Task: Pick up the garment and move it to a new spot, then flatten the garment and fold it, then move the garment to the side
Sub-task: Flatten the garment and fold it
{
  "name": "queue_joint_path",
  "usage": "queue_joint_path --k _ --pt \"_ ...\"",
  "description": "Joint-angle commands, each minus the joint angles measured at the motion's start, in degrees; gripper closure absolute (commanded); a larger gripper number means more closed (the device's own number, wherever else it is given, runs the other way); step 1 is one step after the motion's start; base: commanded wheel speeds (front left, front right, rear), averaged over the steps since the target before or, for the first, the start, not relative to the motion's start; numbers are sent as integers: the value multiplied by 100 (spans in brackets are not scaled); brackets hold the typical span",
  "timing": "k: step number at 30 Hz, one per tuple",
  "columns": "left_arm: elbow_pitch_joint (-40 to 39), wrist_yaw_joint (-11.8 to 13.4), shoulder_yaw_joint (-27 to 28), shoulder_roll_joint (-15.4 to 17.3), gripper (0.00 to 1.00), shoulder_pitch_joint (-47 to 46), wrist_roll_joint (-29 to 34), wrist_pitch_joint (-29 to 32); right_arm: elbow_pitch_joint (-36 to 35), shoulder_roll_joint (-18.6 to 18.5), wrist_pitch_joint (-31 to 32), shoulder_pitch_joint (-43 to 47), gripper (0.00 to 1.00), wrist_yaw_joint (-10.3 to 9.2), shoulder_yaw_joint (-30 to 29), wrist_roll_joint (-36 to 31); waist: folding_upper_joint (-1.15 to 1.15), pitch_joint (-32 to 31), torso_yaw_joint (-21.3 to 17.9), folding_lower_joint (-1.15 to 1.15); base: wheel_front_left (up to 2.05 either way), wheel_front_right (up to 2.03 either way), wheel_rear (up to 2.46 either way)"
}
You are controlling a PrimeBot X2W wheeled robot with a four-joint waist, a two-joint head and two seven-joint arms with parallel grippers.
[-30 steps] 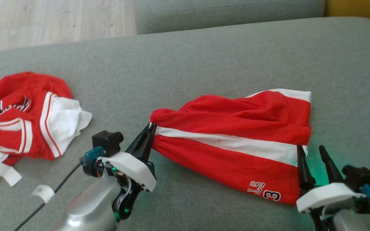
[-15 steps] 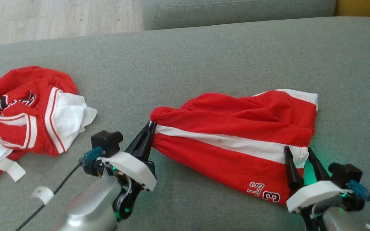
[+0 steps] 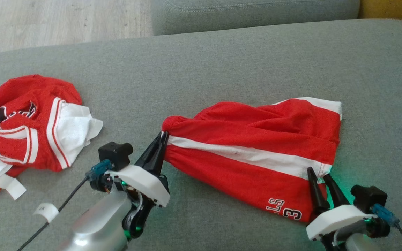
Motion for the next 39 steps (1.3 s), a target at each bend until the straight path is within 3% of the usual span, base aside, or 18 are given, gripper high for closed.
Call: queue_joint_path --k 1,2,3,4,9,16,22,26,30,33,39 --pt "-132 -3 241 135 100 -204 32 -84 -102 -44 -66 -92 48 -4 155 37 0 2 -4 0 0 0 0" --pt "-139 -10 241 136 100 -205 33 -86 -95 -55 -66 -113 56 -4 155 43 0 4 -6 0 0 0 0" --pt "-149 -16 257 133 100 -200 23 -92 -86 -65 -66 -130 81 -4 159 50 0 5 -9 0 0 0 0" --pt "-166 -20 284 132 100 -192 19 -103 -83 -73 -66 -145 100 -4 172 58 0 5 -12 0 0 0 0" --pt "-294 41 385 147 100 -231 166 -148 -259 -155 -66 -233 100 -4 114 78 0 33 -25 0 0 0 0" --pt "-653 101 523 230 100 -970 553 -134 -1173 -480 -66 -924 100 -4 -310 112 0 276 -91 0 0 0 0" --pt "-596 -99 581 163 100 -2722 1111 -36 -1562 -1259 201 -2661 100 -4 -424 268 0 835 -233 0 0 0 0" --pt "82 -220 848 -172 100 -4341 1302 -55 -1328 -1804 299 -4481 100 -4 -616 377 0 1396 -381 0 0 0 0" --pt "520 -170 1172 -422 100 -5244 1603 -167 -1093 -2075 154 -5483 100 -4 -675 288 0 1645 -436 0 0 0 0" --pt "408 -196 1554 -539 100 -5404 1868 -177 -1044 -2205 73 -5759 100 -4 -657 308 0 1745 -437 0 0 0 0" --pt "99 -398 2020 -644 100 -4513 2184 -179 -1114 -2283 -3 -5250 100 -4 -560 447 0 1801 -368 0 0 0 0"
